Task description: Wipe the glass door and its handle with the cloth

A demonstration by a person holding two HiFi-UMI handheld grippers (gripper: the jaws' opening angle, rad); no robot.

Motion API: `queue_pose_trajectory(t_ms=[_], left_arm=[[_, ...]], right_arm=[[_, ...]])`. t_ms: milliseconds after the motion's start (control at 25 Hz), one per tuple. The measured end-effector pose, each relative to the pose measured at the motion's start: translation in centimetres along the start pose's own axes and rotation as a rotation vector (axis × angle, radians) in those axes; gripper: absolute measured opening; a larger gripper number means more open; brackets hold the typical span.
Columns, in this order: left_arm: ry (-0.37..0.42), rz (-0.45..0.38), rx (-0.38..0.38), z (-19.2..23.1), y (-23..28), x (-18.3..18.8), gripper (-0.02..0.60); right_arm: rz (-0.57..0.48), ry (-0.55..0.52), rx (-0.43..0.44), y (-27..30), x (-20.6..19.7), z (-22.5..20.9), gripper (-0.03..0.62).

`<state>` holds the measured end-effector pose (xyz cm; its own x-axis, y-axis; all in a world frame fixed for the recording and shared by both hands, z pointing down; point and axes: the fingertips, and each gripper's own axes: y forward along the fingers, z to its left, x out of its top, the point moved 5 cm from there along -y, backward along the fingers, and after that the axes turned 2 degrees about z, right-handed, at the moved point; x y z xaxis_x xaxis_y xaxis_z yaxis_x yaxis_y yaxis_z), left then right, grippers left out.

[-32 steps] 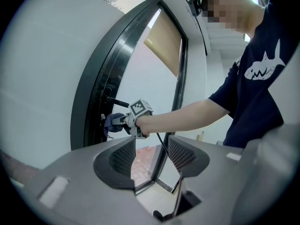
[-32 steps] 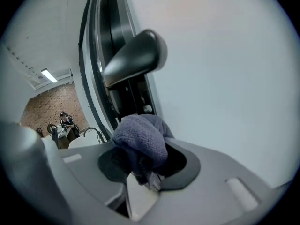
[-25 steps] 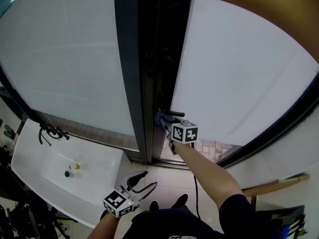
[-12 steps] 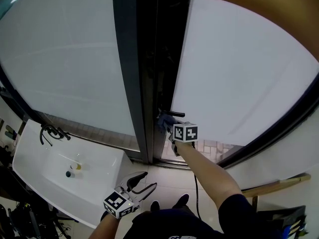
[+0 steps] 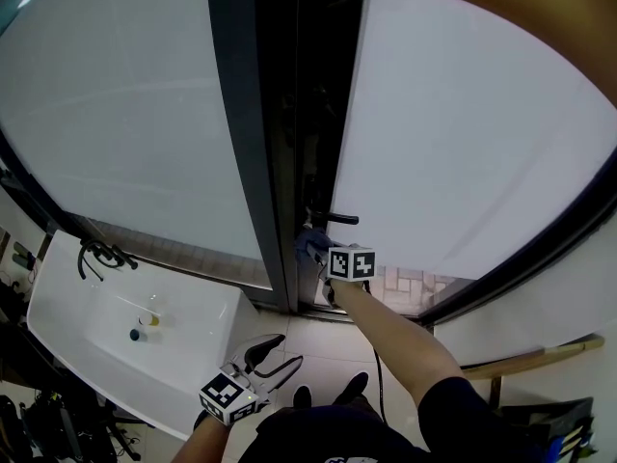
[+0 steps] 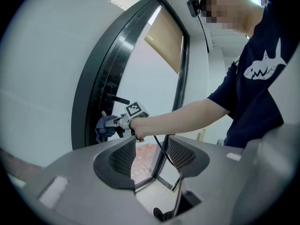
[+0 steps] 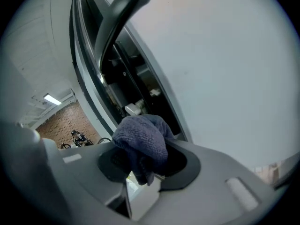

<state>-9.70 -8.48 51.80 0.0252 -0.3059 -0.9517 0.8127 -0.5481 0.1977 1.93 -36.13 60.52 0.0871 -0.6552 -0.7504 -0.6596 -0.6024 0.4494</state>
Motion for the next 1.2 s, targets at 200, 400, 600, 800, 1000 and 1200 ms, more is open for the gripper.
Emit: queue_pose_trajectory(t_ms=[200,400,600,800,1000,1200], left_arm=[[-0.012,0.013,0.022,0.2,-0.2,-0.3,0.213],[-0.025,0.029,0.049,0.7,-0.5,-1.0,0.213],[-0.022,0.028,0.068,0.9,-0.5,-1.5,0.213],[-0.024,0.026,0.073,0.7,-0.5,-1.6,0.213],[-0.025,0.018,0.077,0.8,-0.7,-0.9,0.213],[-0.019,0.019,0.070,0.7,-0.2,-1.6,0.213]], right_arm=[[-0.038,0.087,-0.021,1.6,1.3,-0.5,0.130],[0.036,0.014,-0.056,3.0,0.8,-0.9,0.132],[0.064,-0.021,-0.066,3.8,0.2,-1.3,0.132],[0.132,0.005,-0.085,4.3,-2.0,-2.3,0.132],[0.027,0.057,-0.009,2.3,-1.2,-1.3,0.132],[-0.048,0.077,0.027,1.1,1.1,-0.5,0.132]])
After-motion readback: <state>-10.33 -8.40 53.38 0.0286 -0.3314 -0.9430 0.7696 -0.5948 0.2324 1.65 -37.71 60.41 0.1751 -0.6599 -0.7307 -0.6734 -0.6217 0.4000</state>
